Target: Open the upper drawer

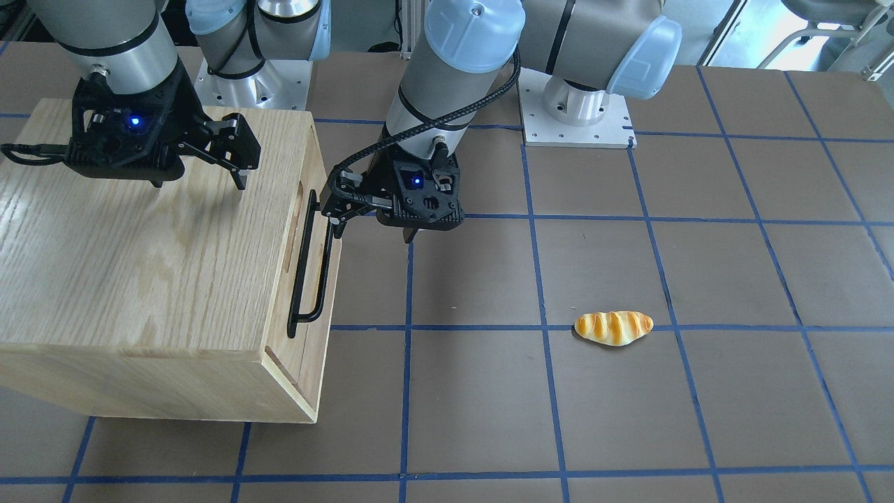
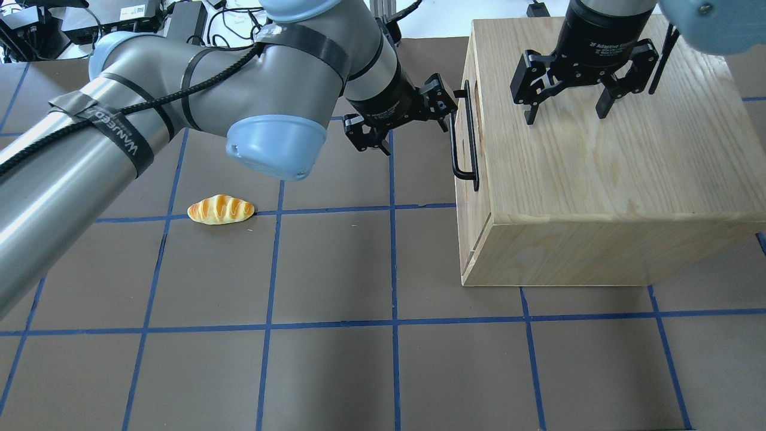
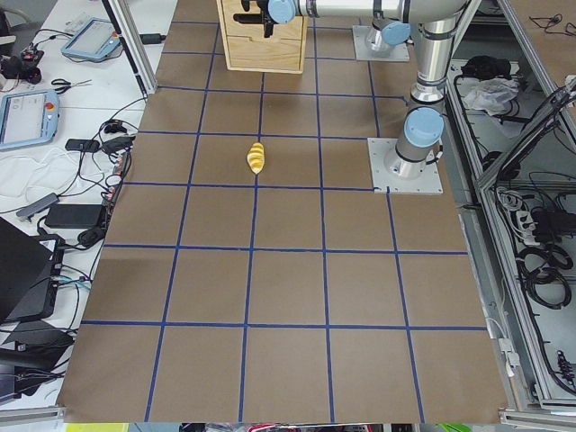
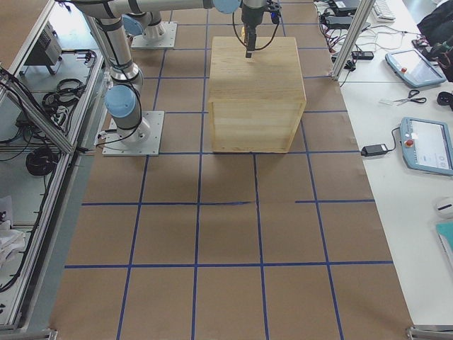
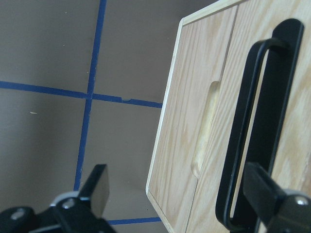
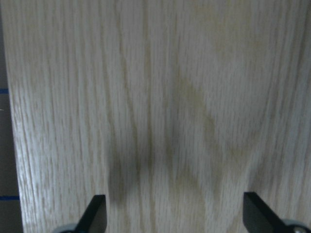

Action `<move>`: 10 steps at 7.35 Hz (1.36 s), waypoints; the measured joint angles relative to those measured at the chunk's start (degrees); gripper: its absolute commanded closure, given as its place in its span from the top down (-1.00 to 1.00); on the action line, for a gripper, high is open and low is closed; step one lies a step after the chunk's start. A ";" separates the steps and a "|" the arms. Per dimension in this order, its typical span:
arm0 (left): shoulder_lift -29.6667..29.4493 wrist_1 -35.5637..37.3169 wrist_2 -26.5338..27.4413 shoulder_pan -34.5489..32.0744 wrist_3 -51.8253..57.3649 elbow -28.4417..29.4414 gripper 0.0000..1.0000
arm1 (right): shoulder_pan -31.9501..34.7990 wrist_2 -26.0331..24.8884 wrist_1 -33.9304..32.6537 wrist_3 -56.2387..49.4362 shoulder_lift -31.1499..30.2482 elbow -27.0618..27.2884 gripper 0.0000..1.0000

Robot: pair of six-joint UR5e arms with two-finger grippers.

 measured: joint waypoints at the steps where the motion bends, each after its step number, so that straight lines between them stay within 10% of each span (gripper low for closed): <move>1: -0.72 1.13 -0.05 -0.26 0.13 0.09 1.00 | 0.00 0.00 0.00 0.00 0.00 0.00 1.00; 10: -4.71 5.72 -0.20 -1.70 -0.33 0.15 1.00 | 0.00 0.00 0.00 -0.01 0.00 0.00 1.00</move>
